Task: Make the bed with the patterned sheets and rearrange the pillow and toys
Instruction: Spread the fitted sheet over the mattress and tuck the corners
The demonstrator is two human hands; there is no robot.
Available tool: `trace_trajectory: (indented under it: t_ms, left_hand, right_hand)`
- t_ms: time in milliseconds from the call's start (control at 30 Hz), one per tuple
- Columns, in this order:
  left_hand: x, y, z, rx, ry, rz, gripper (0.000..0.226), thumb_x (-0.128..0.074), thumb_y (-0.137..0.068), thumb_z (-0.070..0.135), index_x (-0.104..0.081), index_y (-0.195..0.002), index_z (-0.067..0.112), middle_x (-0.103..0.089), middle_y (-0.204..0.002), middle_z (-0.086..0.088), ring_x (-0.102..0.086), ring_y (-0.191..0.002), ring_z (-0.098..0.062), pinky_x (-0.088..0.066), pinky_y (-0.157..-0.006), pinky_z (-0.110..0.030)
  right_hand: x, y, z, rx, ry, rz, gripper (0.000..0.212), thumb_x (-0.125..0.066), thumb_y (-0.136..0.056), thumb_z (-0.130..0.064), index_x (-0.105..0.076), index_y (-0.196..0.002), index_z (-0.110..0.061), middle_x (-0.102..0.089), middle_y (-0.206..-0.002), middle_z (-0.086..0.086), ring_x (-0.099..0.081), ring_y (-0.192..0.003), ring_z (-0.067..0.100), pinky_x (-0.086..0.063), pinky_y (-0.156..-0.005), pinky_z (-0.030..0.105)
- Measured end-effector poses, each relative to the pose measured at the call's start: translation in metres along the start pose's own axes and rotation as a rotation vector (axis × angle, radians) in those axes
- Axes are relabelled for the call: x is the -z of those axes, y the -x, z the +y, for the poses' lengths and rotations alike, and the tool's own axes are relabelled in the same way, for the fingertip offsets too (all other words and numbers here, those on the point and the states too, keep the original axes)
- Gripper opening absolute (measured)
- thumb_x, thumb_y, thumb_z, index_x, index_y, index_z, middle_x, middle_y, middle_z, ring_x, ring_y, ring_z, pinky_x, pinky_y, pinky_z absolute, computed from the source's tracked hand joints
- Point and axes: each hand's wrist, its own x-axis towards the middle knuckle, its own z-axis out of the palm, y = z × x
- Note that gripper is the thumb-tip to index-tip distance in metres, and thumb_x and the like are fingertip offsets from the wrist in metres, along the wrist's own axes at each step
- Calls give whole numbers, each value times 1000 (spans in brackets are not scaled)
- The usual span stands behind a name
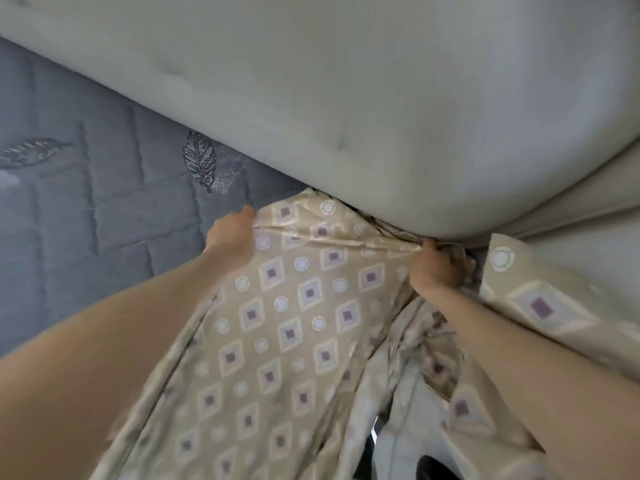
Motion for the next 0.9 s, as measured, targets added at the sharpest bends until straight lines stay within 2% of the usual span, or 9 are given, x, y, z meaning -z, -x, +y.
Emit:
trace_trajectory:
  t_ms: [167,367,467,533,600,667,700,800,900]
  left_hand:
    - [-5,-14,-1,65,43,64,40,-42,-85,-7,-39,-124,4,-55,-106,-24,-57,-94,-44,-40,-63,-40]
    - [-17,2,15,227,332,77,38,-46,-89,-4,-33,-125,3,-32,-128,-23,-46,-86,-34,-35,-66,-34]
    - [-19,20,29,118,334,140,56,-49,-83,-10,-29,-131,10,-25,-131,-18,-47,-93,-32,-42,-63,-34]
    - [-25,37,36,-59,273,202,60,-50,-82,-11,-28,-133,11,-22,-135,-18,-45,-104,-34,-39,-58,-28]
    - [-34,50,40,-199,257,209,61,-49,-82,-11,-31,-135,14,-22,-138,-16,-46,-108,-33,-39,-60,-30]
    - [-46,61,42,-199,275,158,61,-50,-84,-8,-33,-136,19,-21,-141,-11,-45,-112,-31,-41,-66,-32]
    - [-52,65,42,-188,281,124,61,-49,-86,-7,-33,-137,22,-19,-143,-8,-42,-116,-30,-43,-71,-32]
    - [-65,73,39,-170,251,28,61,-45,-89,-5,-36,-140,28,-14,-150,-3,-29,-129,-32,-45,-93,-35]
    - [-73,78,35,-143,265,-58,59,-47,-91,0,-37,-142,29,-13,-154,3,-26,-135,-32,-44,-98,-38]
  right_hand:
    - [-20,1,-3,-16,-53,146,41,-49,-89,-11,-46,-130,-11,-50,-129,23,-40,-125,33,-24,-93,33]
    - [-18,-8,0,-61,-354,-29,41,-46,-94,-20,-40,-133,-8,-45,-137,20,-44,-126,36,-38,-102,40]
    - [-17,22,-3,43,-331,189,40,-58,-89,-13,-43,-124,-1,-48,-128,21,-45,-119,35,-33,-95,34]
    - [-14,47,0,292,-218,350,32,-65,-80,-6,-50,-107,0,-51,-111,21,-49,-105,35,-28,-79,26]
    - [-13,63,7,627,-102,73,29,-63,-79,-9,-50,-105,-9,-49,-112,13,-47,-105,31,-26,-77,22]
    - [-18,74,14,866,194,-362,49,-64,-79,-21,-46,-125,-24,-39,-125,2,-37,-118,23,-31,-92,26]
    - [-21,77,16,934,360,-467,62,-66,-78,-26,-39,-134,-32,-34,-131,1,-31,-122,23,-34,-96,32]
    - [-27,79,16,1053,672,-451,70,-64,-82,-27,-29,-142,-37,-27,-138,7,-32,-126,30,-39,-98,40]
    - [-30,73,17,1136,750,-390,46,-49,-94,-14,-39,-137,-26,-34,-134,12,-47,-117,33,-42,-89,39]
